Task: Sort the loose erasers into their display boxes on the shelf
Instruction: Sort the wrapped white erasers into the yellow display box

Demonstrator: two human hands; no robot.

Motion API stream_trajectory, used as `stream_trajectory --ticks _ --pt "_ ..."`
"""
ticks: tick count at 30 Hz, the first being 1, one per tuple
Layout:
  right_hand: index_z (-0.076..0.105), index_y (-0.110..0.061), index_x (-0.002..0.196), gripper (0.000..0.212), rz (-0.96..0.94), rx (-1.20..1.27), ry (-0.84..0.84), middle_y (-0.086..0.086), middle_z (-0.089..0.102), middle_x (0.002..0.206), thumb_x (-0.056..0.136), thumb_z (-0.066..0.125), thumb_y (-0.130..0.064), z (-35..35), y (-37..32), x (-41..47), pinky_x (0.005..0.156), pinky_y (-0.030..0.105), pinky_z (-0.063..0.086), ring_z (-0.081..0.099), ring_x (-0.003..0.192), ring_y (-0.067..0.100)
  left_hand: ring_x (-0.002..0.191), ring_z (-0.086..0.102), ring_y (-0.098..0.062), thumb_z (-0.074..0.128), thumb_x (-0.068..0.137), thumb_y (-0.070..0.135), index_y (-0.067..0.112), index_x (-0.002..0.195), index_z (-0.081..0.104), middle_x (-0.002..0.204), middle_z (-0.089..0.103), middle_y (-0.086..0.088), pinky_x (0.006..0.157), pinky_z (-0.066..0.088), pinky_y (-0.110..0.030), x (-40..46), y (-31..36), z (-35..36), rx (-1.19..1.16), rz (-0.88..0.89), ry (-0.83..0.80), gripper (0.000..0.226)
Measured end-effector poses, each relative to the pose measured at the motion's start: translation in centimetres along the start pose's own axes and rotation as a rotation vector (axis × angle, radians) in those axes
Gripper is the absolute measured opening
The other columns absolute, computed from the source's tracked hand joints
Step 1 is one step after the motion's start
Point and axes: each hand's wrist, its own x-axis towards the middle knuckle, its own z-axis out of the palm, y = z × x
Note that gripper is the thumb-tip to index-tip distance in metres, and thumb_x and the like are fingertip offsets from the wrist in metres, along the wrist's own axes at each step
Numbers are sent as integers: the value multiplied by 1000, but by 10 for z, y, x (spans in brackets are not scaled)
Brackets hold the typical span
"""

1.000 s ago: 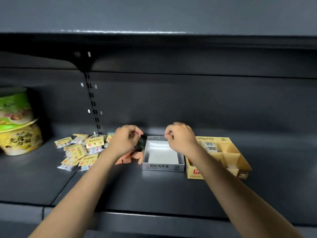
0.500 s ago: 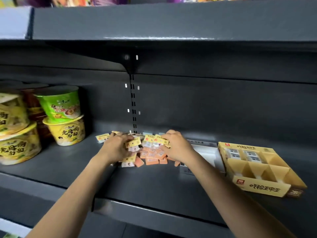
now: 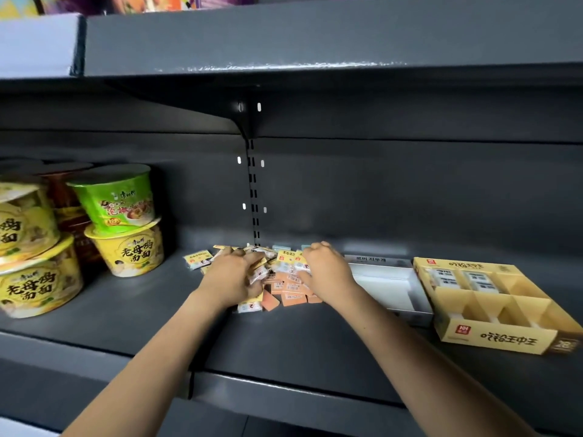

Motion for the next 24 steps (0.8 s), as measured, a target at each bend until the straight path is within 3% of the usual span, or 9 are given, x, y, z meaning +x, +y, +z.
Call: stream_trajectory --ticks 4,8,11,13,16,18,21,24 --pt "44 -14 124 40 -15 -108 -15 11 56 117 87 57 -8 1 -8 0 83 36 46 52 112 29 110 45 -28 49 86 43 31 133 45 117 59 -6 89 39 -31 0 7 -1 101 46 17 48" --pt "45 -14 122 43 -39 -159 21 13 53 113 83 59 -2 1 -7 -1 78 37 47 56 105 31 97 54 -33 53 80 23 15 108 54 95 63 -11 71 44 -34 -3 8 -4 -46 -29 89 29" --pt "45 -11 116 36 25 -12 94 13 54 110 84 50 4 -6 2 -6 67 35 41 59 98 35 83 59 -35 57 80 13 13 89 52 84 66 -12 58 37 -31 -8 7 -9 -179 -111 193 10" --pt "49 -12 111 30 92 156 172 11 58 108 86 46 3 -10 13 -9 63 34 43 61 91 35 77 61 -33 58 81 15 15 83 52 77 67 -9 55 42 -33 -11 5 -14 -234 -184 258 7" --pt "58 -14 99 16 210 465 262 4 64 99 85 55 -7 -21 33 -12 65 29 45 59 83 25 64 59 -26 58 84 18 17 79 47 66 63 -2 54 44 -32 -12 11 -27 -359 -254 380 12" --pt "62 -14 91 11 297 654 297 -2 62 92 81 62 -9 -33 48 -15 67 24 41 58 84 19 64 55 -23 61 82 15 19 86 44 71 59 3 57 39 -31 -8 23 -39 -463 -249 418 18" --pt "59 -21 76 14 395 873 330 0 65 88 78 67 -9 -51 76 -22 72 29 47 62 87 20 77 56 -18 66 82 17 18 108 48 91 58 5 69 44 -31 0 56 -54 -662 -226 433 31" --pt "56 -27 72 23 455 933 385 5 69 91 77 69 -9 -69 111 -36 68 28 49 66 86 23 91 58 -12 68 81 20 21 119 53 97 60 5 80 47 -29 15 95 -56 -849 -196 392 41"
